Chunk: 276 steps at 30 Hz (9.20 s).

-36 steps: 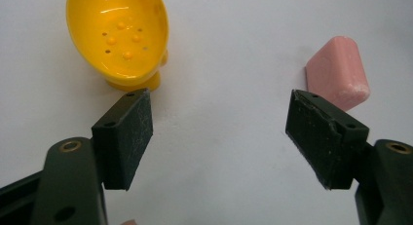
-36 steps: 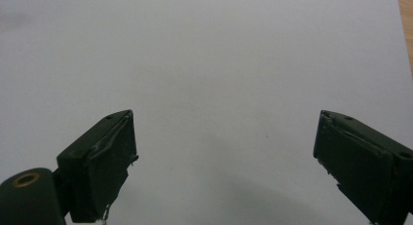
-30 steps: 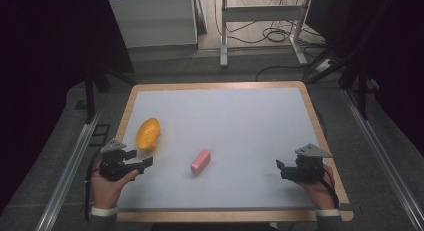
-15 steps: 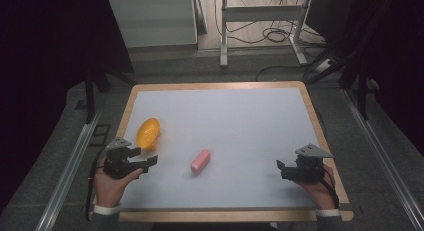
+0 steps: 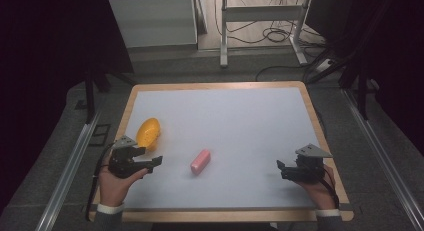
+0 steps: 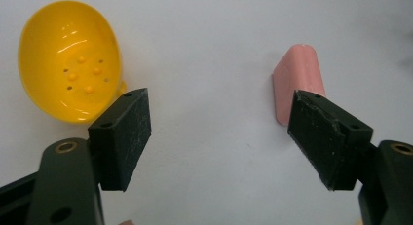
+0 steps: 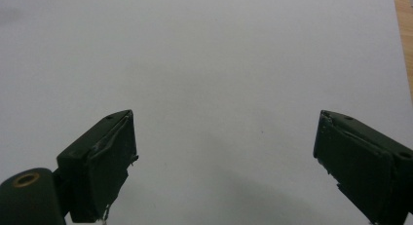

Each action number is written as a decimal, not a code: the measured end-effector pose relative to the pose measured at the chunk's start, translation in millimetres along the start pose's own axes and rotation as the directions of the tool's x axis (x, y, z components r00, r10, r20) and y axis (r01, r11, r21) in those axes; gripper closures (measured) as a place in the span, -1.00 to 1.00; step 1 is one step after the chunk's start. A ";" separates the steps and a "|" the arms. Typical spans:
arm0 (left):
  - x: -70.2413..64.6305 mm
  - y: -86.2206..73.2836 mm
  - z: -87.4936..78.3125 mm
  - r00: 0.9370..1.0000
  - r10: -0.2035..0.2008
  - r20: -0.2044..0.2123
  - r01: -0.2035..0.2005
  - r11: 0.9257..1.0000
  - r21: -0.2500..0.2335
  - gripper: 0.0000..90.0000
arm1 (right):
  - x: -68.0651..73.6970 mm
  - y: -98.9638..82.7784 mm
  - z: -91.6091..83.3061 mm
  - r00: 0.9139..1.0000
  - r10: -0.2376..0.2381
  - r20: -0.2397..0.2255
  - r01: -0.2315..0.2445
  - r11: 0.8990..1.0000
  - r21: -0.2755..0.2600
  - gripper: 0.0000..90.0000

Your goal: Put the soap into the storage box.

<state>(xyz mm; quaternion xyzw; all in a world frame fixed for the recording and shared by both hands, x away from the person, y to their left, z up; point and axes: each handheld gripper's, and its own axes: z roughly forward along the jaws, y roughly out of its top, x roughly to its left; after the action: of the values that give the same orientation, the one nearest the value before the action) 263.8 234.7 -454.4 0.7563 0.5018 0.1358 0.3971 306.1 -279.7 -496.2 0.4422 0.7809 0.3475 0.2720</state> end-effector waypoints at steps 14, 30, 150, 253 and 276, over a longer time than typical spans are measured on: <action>-11.1 5.6 9.8 0.999 0.027 0.017 -0.028 0.999 0.034 -0.48 | -0.7 -1.1 1.0 1.000 -0.002 0.000 0.002 1.000 0.006 -0.82; -30.2 16.7 25.0 0.995 0.084 0.045 -0.086 0.995 0.056 -0.48 | -1.2 -1.2 0.6 1.000 0.001 -0.001 -0.001 1.000 0.004 -0.82; -80.3 36.4 113.2 0.993 0.101 0.063 -0.112 0.972 0.209 0.33 | -6.9 -6.6 4.8 1.000 -0.002 0.027 0.001 1.000 0.026 -0.82; 11.6 65.7 52.6 0.991 0.015 -0.131 -0.001 0.995 0.102 0.33 | -10.7 -10.4 7.9 0.999 0.002 0.042 -0.004 0.999 0.045 -0.82; 32.8 71.9 46.5 0.986 -0.032 -0.164 0.046 0.996 0.082 0.33 | -11.4 -10.6 8.0 0.999 0.000 0.044 -0.002 0.999 0.047 -0.82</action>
<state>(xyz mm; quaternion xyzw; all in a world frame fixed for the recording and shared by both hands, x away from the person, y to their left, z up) 353.7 228.5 -437.9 0.7490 0.5528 0.1675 0.3245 311.9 -291.2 -508.1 0.4564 0.7824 0.3195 0.2785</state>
